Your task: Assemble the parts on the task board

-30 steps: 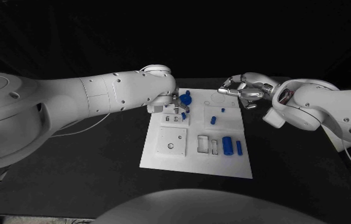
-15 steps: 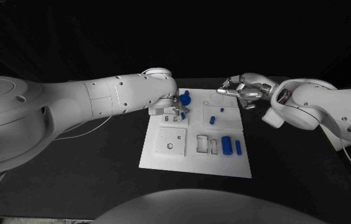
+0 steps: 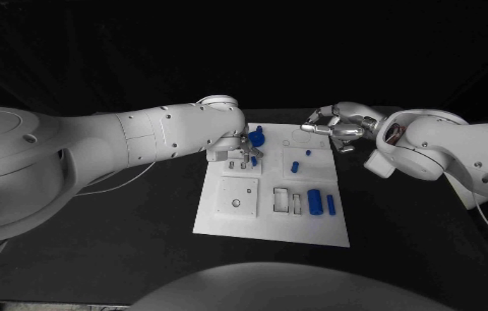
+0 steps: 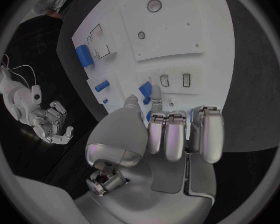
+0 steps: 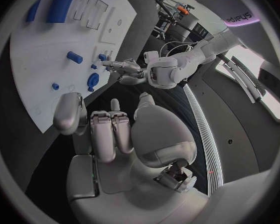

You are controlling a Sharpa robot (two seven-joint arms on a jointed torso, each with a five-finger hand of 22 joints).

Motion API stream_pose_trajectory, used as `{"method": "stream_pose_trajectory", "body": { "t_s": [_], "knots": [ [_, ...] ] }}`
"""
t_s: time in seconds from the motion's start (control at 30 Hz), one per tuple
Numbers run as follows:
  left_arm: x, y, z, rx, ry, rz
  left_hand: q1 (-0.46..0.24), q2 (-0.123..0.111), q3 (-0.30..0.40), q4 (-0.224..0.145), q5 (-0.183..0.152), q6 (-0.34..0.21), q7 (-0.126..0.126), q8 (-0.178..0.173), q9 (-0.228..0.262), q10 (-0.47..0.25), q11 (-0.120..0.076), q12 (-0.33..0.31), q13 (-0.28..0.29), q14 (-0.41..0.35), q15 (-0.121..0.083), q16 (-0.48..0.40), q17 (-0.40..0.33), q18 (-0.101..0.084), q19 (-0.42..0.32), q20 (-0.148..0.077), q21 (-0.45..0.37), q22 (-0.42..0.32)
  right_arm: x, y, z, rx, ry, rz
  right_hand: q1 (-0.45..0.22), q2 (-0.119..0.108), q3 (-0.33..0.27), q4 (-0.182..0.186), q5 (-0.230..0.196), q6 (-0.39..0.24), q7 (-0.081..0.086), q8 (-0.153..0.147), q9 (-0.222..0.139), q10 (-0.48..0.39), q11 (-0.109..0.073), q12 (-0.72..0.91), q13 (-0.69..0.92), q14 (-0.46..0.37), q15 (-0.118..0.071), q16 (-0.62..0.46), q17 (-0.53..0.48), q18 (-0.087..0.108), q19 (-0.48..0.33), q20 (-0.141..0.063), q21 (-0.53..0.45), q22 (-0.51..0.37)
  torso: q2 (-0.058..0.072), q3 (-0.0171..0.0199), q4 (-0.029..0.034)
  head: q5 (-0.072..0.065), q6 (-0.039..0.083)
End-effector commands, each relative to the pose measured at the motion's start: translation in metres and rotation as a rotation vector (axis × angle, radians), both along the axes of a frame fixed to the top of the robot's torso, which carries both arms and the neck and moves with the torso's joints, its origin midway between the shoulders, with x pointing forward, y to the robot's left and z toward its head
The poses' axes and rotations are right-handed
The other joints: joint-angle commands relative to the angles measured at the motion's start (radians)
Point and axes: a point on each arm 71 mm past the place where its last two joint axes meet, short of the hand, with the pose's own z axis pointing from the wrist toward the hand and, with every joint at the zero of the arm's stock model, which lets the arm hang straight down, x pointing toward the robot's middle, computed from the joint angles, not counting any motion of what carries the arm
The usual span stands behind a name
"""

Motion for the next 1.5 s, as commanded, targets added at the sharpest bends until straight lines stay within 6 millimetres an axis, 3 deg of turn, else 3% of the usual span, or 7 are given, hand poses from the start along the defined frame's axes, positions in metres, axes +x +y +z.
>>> {"method": "stream_pose_trajectory", "body": {
  "t_s": [0.03,0.57,1.07,1.27,1.4,1.5],
  "knots": [
    [-0.0013,0.0039,-0.0017,0.054,0.031,0.059,0.015,0.004,0.013,-0.002,0.015,0.0,0.0,-0.009,0.005,0.11,0.001,-0.002,0.26,0.103,0.009,0.002,0.263,0.001,0.016,0.007,-0.007,0.13,-0.0013,0.0012,-0.0012,-0.003,0.014,0.016,0.004,0.019,-0.003,0.003,-0.008,0.009,0.003,0.004,0.001,0.032,-0.001,-0.008,0.138,0.046,0.005,-0.008,0.194,0.001,-0.012,0.001,-0.009,0.14,0.001,-0.0007,0.0001,-0.003,0.0],
    [-0.0025,0.0012,-0.0057,0.032,0.048,0.071,0.032,-0.004,0.027,-0.004,0.036,0.003,0.0,-0.025,0.015,0.11,0.001,-0.002,0.26,0.103,0.009,0.002,0.263,0.002,0.013,0.007,-0.01,0.127,-0.0021,0.0006,-0.0019,-0.009,0.023,0.018,0.002,0.021,-0.005,0.002,-0.012,0.013,0.003,0.004,0.002,0.022,0.0,-0.014,0.129,0.038,0.006,-0.017,0.185,0.004,-0.022,0.003,-0.024,0.136,0.0,-0.0002,0.0001,-0.013,0.0],
    [-0.0021,0.0007,-0.0062,0.019,0.043,0.082,0.101,-0.035,0.088,-0.023,0.133,0.014,-0.007,-0.056,0.053,0.11,-0.005,-0.002,0.26,0.103,0.004,0.002,0.263,0.003,0.012,0.003,-0.014,0.127,-0.0023,0.0001,-0.0024,-0.014,0.03,0.018,0.002,0.022,-0.006,0.001,-0.016,0.017,0.004,0.005,0.002,0.011,0.001,-0.02,0.12,0.028,0.007,-0.027,0.174,0.008,-0.035,0.004,-0.043,0.131,-0.002,0.0005,0.0007,-0.018,0.0],
    [-0.0018,0.0008,-0.0061,0.015,0.039,0.086,0.131,-0.04,0.136,-0.03,0.122,0.014,-0.01,-0.067,0.072,0.11,-0.007,-0.002,0.26,0.103,0.001,0.002,0.263,0.003,0.01,0.0,-0.016,0.125,-0.0024,-0.0002,-0.0029,-0.018,0.035,0.018,0.004,0.022,-0.006,0.0,-0.016,0.018,0.005,0.005,0.002,0.009,0.001,-0.021,0.117,0.026,0.008,-0.03,0.172,0.009,-0.039,0.005,-0.048,0.13,-0.003,0.0005,0.0004,-0.019,0.0],
    [-0.0016,0.0011,-0.0063,0.012,0.041,0.087,0.145,-0.054,0.179,-0.034,0.124,0.001,-0.008,-0.068,0.1,0.11,-0.007,-0.002,0.26,0.103,0.001,0.002,0.263,0.004,0.007,0.0,-0.019,0.122,-0.0024,-0.0006,-0.0032,-0.021,0.039,0.017,0.005,0.022,-0.005,0.0,-0.016,0.019,0.005,0.005,0.003,0.007,0.001,-0.022,0.115,0.024,0.008,-0.031,0.17,0.009,-0.04,0.005,-0.051,0.129,-0.002,0.0011,-0.0004,-0.018,0.0],
    [-0.0016,0.0013,-0.0064,0.011,0.042,0.089,0.147,-0.081,0.234,-0.033,0.123,-0.018,-0.006,-0.062,0.147,0.11,-0.005,-0.002,0.26,0.103,0.002,0.002,0.263,0.004,0.005,0.002,-0.021,0.122,-0.0024,-0.0007,-0.0034,-0.022,0.041,0.016,0.008,0.022,-0.005,-0.001,-0.016,0.02,0.005,0.005,0.003,0.005,0.002,-0.023,0.114,0.023,0.008,-0.033,0.169,0.01,-0.043,0.005,-0.054,0.128,-0.002,0.0011,-0.0001,-0.018,0.0]
  ]
}}
